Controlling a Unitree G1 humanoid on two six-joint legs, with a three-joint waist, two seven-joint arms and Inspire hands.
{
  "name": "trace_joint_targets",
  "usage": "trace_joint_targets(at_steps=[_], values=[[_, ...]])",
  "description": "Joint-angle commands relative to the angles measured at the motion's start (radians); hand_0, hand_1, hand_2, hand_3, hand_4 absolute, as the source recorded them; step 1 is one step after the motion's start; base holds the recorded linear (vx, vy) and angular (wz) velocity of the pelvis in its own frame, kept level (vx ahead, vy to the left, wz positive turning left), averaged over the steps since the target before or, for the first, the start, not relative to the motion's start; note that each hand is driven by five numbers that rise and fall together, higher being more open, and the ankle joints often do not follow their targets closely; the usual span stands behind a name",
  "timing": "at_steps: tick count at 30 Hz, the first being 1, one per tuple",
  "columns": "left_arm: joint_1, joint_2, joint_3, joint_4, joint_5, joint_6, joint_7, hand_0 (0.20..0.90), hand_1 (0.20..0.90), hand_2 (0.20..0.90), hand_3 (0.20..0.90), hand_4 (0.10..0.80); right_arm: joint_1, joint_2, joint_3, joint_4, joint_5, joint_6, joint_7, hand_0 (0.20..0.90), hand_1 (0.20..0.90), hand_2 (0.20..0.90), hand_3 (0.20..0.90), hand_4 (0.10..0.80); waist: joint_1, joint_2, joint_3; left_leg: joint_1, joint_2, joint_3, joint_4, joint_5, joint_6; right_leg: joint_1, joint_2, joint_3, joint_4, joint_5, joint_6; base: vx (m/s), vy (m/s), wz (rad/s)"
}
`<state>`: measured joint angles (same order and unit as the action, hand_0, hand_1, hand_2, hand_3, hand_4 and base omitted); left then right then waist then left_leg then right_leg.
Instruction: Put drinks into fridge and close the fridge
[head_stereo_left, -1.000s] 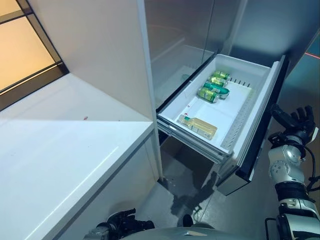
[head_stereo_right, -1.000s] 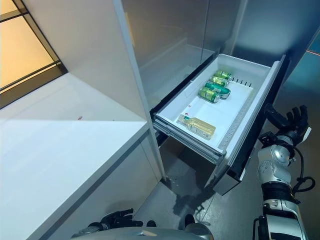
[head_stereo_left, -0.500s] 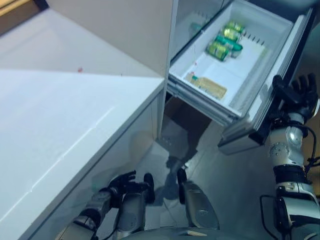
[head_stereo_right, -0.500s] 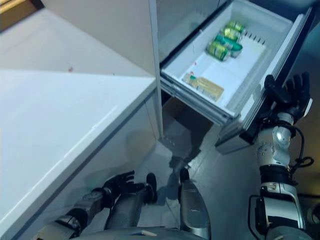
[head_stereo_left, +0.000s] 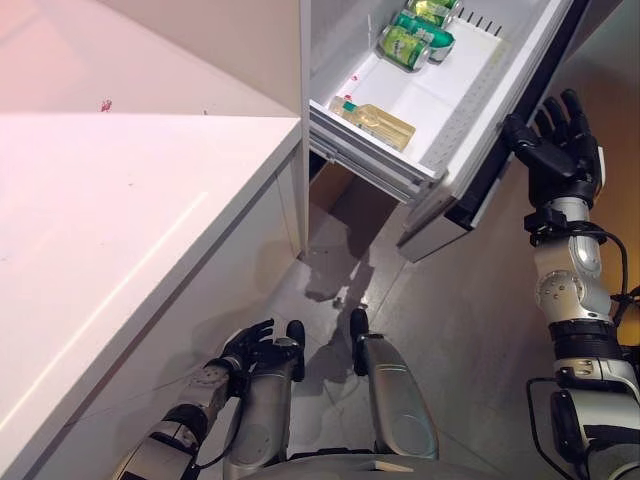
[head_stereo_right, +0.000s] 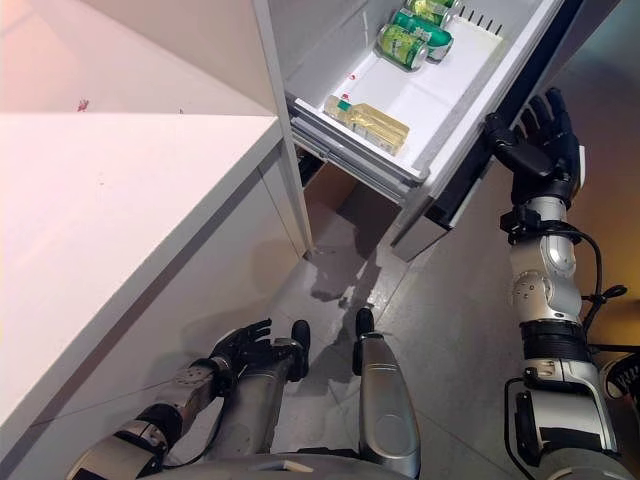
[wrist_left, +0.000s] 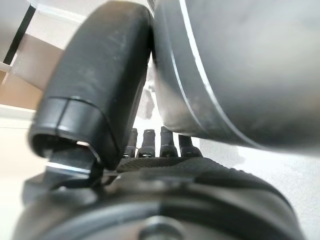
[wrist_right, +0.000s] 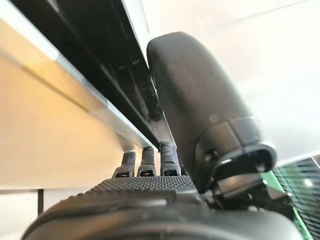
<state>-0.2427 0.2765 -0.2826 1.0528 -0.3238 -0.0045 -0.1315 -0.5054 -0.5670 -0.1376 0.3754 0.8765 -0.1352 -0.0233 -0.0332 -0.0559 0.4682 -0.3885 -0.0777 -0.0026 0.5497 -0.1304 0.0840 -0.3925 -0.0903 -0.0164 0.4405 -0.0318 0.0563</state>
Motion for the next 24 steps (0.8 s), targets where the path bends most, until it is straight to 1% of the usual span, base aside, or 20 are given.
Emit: trace_joint_targets(at_steps=[1,3,6,8,11,12,15,17,19,21,22,23,24], values=[[0.116,0.006,-0.056,0.027,0.026,0.021,-0.009,0.9,0.9,0.9,0.9,0.8,-0.165,0.018,0.202,-0.199,0.039,0.076,0.225,0.9,0.9,0.9,0.9,0.8,0.085,-0.007,-0.031,0.041,-0.021,-0.005,0.038,-0.09,0.005,0.082,0.005,-0.01,0.033,-0.037,-0.045,0.054,0.024,0.05],[0.123,0.009,-0.057,0.036,0.026,0.018,-0.01,0.9,0.9,0.9,0.9,0.8,-0.194,0.033,0.222,-0.205,0.043,0.099,0.246,0.9,0.9,0.9,0.9,0.8,0.095,-0.005,-0.036,0.044,-0.025,-0.01,0.028,-0.08,0.003,0.088,0.001,-0.017,0.028,-0.034,-0.046,0.069,0.026,0.06],[0.134,0.011,-0.057,0.04,0.029,0.014,-0.014,0.9,0.9,0.9,0.9,0.8,-0.235,0.056,0.263,-0.225,0.006,0.1,0.244,0.9,0.9,0.9,0.9,0.8,0.111,0.001,-0.042,0.059,-0.029,-0.016,0.014,-0.073,-0.001,0.106,-0.006,-0.031,0.02,-0.038,-0.047,0.066,0.027,0.08],[0.143,0.012,-0.061,0.03,0.031,0.014,-0.017,0.9,0.9,0.9,0.9,0.8,-0.26,0.063,0.277,-0.237,-0.018,0.075,0.228,0.9,0.9,0.9,0.9,0.8,0.121,0.007,-0.044,0.065,-0.031,-0.02,0.006,-0.067,-0.003,0.116,-0.009,-0.04,0.016,-0.041,-0.048,0.047,0.028,0.14],[0.154,0.012,-0.063,0.027,0.032,0.008,-0.024,0.9,0.9,0.9,0.9,0.8,-0.297,0.07,0.275,-0.263,-0.115,-0.015,0.158,0.9,0.9,0.9,0.9,0.8,0.132,0.014,-0.049,0.082,-0.032,-0.028,-0.001,-0.071,-0.003,0.136,-0.013,-0.051,0.012,-0.05,-0.049,0.036,0.029,0.17],[0.159,0.01,-0.06,0.027,0.036,0.007,-0.025,0.9,0.9,0.9,0.9,0.8,-0.301,0.075,0.264,-0.282,-0.112,-0.047,0.135,0.9,0.9,0.9,0.9,0.8,0.133,0.015,-0.056,0.087,-0.032,-0.03,-0.01,-0.066,-0.003,0.142,-0.015,-0.054,0.006,-0.048,-0.049,0.051,0.031,0.13],[0.167,0.005,-0.06,0.033,0.046,0.009,-0.024,0.9,0.9,0.9,0.9,0.8,-0.301,0.099,0.228,-0.317,-0.077,-0.081,0.089,0.9,0.9,0.9,0.9,0.8,0.132,0.015,-0.069,0.102,-0.035,-0.031,-0.015,-0.071,-0.003,0.161,-0.019,-0.054,-0.002,-0.05,-0.047,0.069,0.018,0.16],[0.178,0.001,-0.059,0.039,0.053,0.016,-0.023,0.9,0.9,0.9,0.9,0.8,-0.287,0.121,0.207,-0.348,-0.062,-0.073,0.054,0.9,0.9,0.9,0.9,0.8,0.129,0.015,-0.085,0.126,-0.039,-0.032,-0.025,-0.073,-0.002,0.184,-0.021,-0.05,-0.013,-0.05,-0.044,0.109,0.019,0.21],[0.189,-0.003,-0.058,0.05,0.06,0.016,-0.024,0.9,0.9,0.9,0.9,0.8,-0.271,0.131,0.197,-0.364,-0.109,-0.105,-0.008,0.9,0.9,0.9,0.9,0.8,0.124,0.014,-0.105,0.153,-0.04,-0.03,-0.043,-0.073,-0.001,0.209,-0.021,-0.044,-0.033,-0.049,-0.042,0.1,0.021,0.07],[0.201,-0.008,-0.057,0.061,0.062,0.009,-0.024,0.9,0.9,0.9,0.9,0.8,-0.255,0.121,0.178,-0.374,-0.264,-0.197,-0.127,0.9,0.9,0.9,0.9,0.8,0.117,0.013,-0.125,0.177,-0.039,-0.028,-0.064,-0.071,0.0,0.229,-0.021,-0.038,-0.055,-0.045,-0.038,0.081,0.018,0.05],[0.208,-0.015,-0.056,0.07,0.064,0.002,-0.023,0.9,0.9,0.9,0.9,0.8,-0.25,0.108,0.164,-0.382,-0.377,-0.24,-0.219,0.9,0.9,0.9,0.9,0.8,0.114,0.012,-0.137,0.193,-0.038,-0.029,-0.078,-0.069,-0.001,0.244,-0.02,-0.034,-0.074,-0.042,-0.036,0.081,0.012,0.0],[0.214,-0.021,-0.056,0.075,0.065,-0.001,-0.02,0.9,0.9,0.9,0.9,0.8,-0.245,0.094,0.151,-0.396,-0.485,-0.284,-0.278,0.9,0.9,0.9,0.9,0.8,0.11,0.011,-0.148,0.208,-0.038,-0.031,-0.093,-0.068,-0.001,0.259,-0.019,-0.029,-0.093,-0.039,-0.033,0.083,0.011,-0.02],[0.219,-0.025,-0.056,0.076,0.068,-0.003,-0.021,0.9,0.9,0.9,0.9,0.8,-0.24,0.08,0.14,-0.408,-0.563,-0.302,-0.333,0.9,0.9,0.9,0.9,0.8,0.108,0.011,-0.156,0.219,-0.037,-0.033,-0.105,-0.066,-0.002,0.269,-0.019,-0.025,-0.107,-0.035,-0.03,0.06,0.009,0.01]])
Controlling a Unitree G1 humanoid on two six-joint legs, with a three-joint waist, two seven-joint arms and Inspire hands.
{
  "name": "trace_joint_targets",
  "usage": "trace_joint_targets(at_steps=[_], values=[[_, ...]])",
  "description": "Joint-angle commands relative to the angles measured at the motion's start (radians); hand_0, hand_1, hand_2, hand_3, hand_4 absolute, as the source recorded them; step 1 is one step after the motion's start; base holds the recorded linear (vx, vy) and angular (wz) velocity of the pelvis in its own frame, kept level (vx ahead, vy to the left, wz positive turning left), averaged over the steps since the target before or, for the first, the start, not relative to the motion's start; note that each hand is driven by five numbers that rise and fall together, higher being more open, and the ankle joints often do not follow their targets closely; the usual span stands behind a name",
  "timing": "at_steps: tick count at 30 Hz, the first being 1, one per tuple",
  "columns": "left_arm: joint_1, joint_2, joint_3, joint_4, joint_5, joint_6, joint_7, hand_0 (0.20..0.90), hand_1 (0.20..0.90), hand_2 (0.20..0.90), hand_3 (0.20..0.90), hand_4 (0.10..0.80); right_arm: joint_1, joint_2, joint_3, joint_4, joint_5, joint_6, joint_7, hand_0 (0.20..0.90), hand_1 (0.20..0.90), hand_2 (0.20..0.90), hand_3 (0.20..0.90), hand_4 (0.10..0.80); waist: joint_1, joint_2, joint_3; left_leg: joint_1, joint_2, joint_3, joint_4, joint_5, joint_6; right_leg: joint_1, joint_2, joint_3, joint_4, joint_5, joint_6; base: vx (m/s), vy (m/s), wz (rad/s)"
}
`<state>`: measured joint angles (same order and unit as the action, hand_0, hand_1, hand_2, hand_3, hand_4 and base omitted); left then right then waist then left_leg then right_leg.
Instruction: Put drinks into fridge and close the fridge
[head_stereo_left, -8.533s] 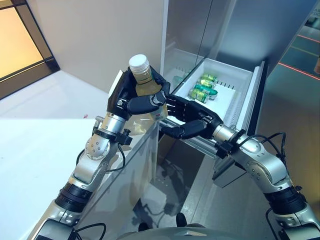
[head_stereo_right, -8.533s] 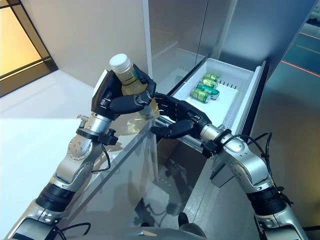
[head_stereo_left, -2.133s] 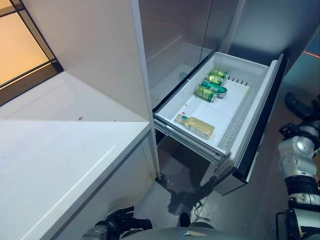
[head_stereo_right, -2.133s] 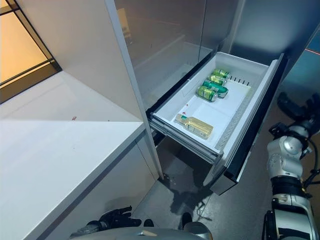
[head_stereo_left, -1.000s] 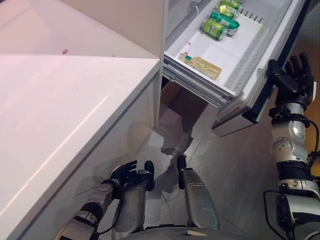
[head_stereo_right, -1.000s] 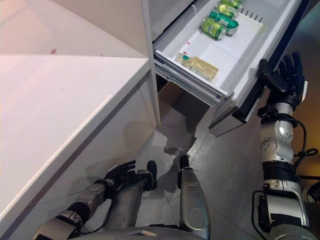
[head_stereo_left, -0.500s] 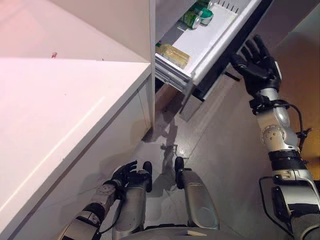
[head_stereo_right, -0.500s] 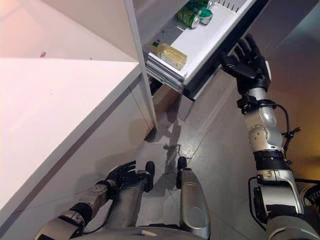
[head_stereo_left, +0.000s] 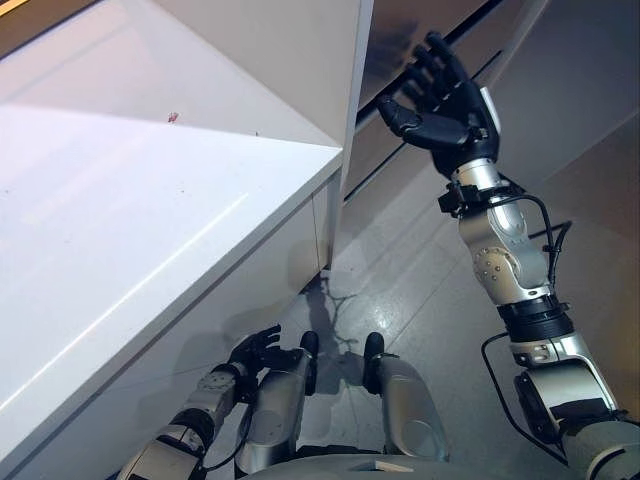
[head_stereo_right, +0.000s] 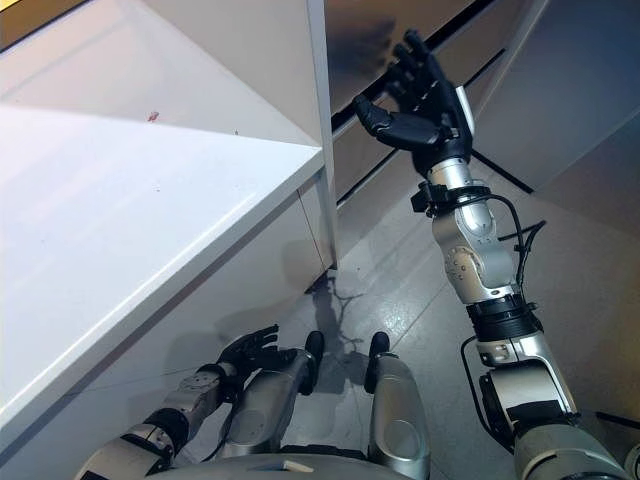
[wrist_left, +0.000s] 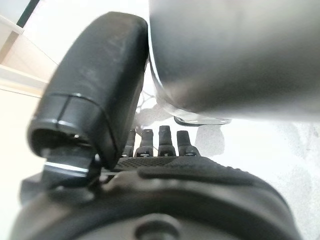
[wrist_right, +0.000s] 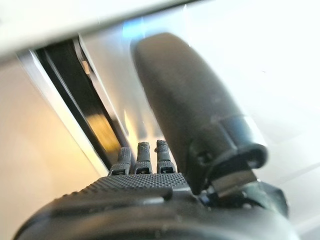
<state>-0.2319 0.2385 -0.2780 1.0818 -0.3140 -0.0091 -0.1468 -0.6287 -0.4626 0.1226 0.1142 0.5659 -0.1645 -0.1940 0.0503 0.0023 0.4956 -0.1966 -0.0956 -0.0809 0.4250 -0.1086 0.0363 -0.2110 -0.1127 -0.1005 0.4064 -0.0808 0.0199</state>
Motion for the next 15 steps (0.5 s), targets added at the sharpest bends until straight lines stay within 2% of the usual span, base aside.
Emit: trace_joint_targets(at_steps=[1,3,8,13,15], values=[[0.212,0.011,-0.061,0.046,0.059,0.0,-0.005,0.9,0.9,0.9,0.9,0.8,-0.113,-0.033,-0.124,-0.153,-0.28,-0.277,-0.193,0.9,0.9,0.9,0.9,0.8,0.023,-0.046,-0.187,0.034,-0.019,0.045,0.013,-0.085,0.045,0.093,0.004,0.061,-0.081,0.016,0.008,0.061,0.01,-0.02],[0.23,0.006,-0.054,0.047,0.063,-0.008,-0.009,0.9,0.9,0.9,0.9,0.8,-0.071,-0.081,-0.151,-0.183,-0.392,-0.3,-0.326,0.9,0.9,0.9,0.9,0.8,0.01,-0.046,-0.215,0.074,-0.015,0.047,-0.037,-0.075,0.041,0.123,0.01,0.081,-0.13,0.027,0.017,0.046,0.009,-0.04],[0.244,0.001,-0.023,0.057,0.071,0.0,-0.013,0.9,0.9,0.9,0.9,0.8,0.098,-0.112,-0.189,-0.194,-0.413,-0.312,-0.397,0.9,0.9,0.9,0.9,0.8,-0.026,-0.048,-0.269,0.142,-0.003,0.066,-0.149,-0.041,0.03,0.171,0.026,0.103,-0.225,0.053,0.03,0.004,0.001,-0.04],[0.264,-0.004,-0.006,0.054,0.089,0.001,-0.004,0.9,0.9,0.9,0.9,0.8,0.302,-0.093,-0.239,-0.134,-0.346,-0.297,-0.349,0.9,0.9,0.9,0.9,0.8,-0.054,-0.048,-0.315,0.198,0.007,0.08,-0.26,-0.005,0.019,0.205,0.044,0.121,-0.313,0.087,0.04,-0.017,-0.023,-0.05],[0.276,-0.011,0.003,0.058,0.086,0.001,0.005,0.9,0.9,0.9,0.9,0.8,0.41,-0.044,-0.242,-0.069,-0.221,-0.291,-0.232,0.9,0.9,0.9,0.9,0.8,-0.068,-0.045,-0.337,0.223,0.014,0.091,-0.317,0.016,0.013,0.216,0.054,0.117,-0.35,0.102,0.041,-0.043,-0.03,-0.12]])
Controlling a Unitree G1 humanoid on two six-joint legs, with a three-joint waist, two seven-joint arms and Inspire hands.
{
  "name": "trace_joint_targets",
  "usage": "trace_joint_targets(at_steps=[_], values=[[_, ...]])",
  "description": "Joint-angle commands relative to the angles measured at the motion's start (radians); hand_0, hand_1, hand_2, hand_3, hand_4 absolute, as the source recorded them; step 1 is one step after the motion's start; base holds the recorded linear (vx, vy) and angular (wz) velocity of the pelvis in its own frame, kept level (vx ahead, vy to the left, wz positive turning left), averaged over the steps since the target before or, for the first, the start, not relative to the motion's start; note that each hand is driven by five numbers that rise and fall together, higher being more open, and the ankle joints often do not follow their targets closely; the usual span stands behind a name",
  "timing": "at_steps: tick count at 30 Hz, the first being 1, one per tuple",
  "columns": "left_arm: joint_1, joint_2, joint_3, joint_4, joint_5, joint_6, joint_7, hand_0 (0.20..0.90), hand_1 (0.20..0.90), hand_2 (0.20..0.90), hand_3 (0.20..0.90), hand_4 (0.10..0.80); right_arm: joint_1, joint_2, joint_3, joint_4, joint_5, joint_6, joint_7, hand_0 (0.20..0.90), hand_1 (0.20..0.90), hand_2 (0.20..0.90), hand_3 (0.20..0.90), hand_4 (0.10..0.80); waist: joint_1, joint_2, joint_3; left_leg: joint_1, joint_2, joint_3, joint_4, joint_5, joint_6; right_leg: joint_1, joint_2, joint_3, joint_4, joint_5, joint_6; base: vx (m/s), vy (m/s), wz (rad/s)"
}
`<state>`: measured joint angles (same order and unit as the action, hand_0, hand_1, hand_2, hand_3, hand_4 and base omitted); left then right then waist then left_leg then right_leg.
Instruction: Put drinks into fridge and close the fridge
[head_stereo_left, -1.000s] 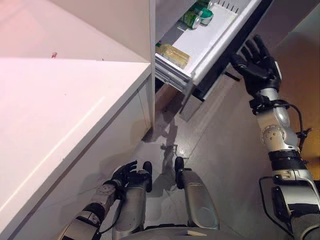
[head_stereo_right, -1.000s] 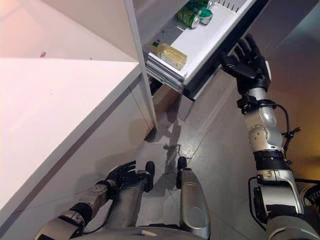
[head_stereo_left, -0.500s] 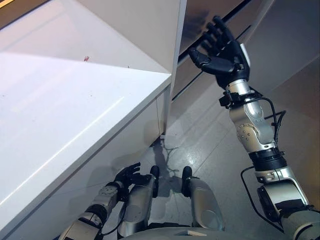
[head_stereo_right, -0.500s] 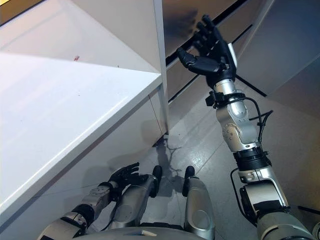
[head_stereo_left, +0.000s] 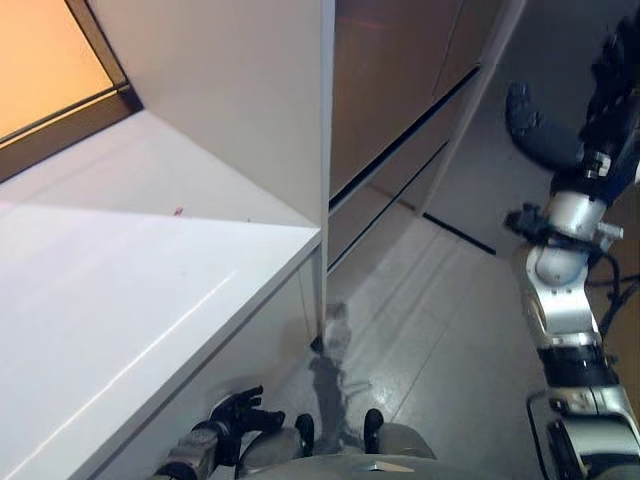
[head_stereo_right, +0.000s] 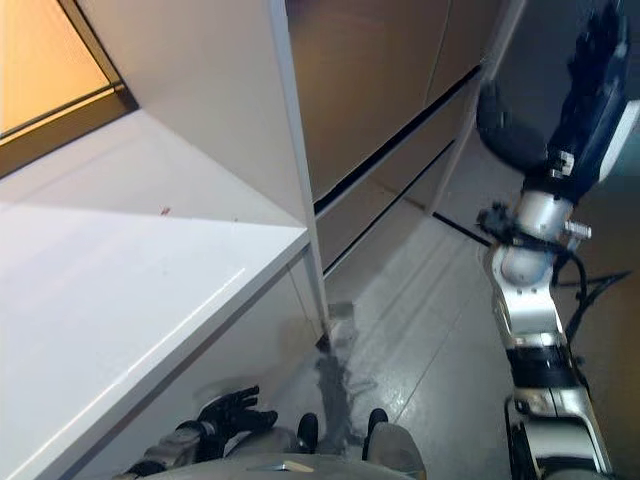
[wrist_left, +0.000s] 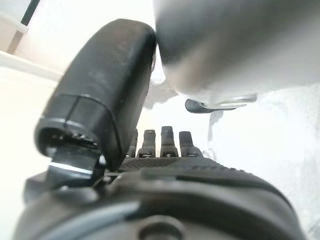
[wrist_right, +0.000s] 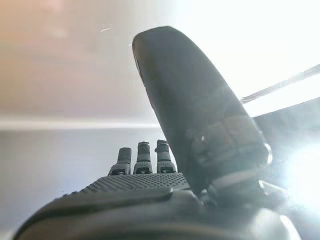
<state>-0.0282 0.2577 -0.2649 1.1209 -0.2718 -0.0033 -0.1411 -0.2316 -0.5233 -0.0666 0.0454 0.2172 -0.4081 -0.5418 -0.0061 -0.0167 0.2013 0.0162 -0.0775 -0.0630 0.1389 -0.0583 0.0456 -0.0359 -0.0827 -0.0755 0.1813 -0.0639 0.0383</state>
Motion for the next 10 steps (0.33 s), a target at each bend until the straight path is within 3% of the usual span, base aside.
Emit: trace_joint_targets(at_steps=[1,6,10], values=[[0.076,-0.033,-0.004,0.023,0.038,-0.01,0.009,0.9,0.9,0.9,0.9,0.8,0.045,0.043,-0.046,0.037,0.19,-0.038,0.182,0.9,0.9,0.9,0.9,0.8,-0.015,-0.024,-0.051,0.021,0.0,0.08,-0.057,-0.024,0.001,0.047,0.029,0.087,-0.145,0.092,0.022,-0.034,-0.035,-0.2],[0.082,-0.024,0.032,0.033,-0.003,0.009,0.007,0.9,0.9,0.9,0.9,0.8,0.164,0.133,0.015,0.263,0.342,0.119,0.438,0.9,0.9,0.9,0.9,0.8,-0.035,-0.022,-0.089,0.058,0.019,0.114,-0.149,0.014,-0.014,0.068,0.044,0.066,-0.207,0.114,0.021,-0.013,-0.048,-0.09],[0.073,-0.019,0.052,0.048,-0.025,0.001,0.025,0.9,0.9,0.9,0.9,0.8,0.21,0.178,0.098,0.493,0.364,0.252,0.549,0.9,0.9,0.9,0.9,0.8,-0.035,-0.021,-0.102,0.076,0.032,0.128,-0.192,0.036,-0.025,0.086,0.053,0.038,-0.227,0.112,0.014,-0.009,-0.047,0.0]])
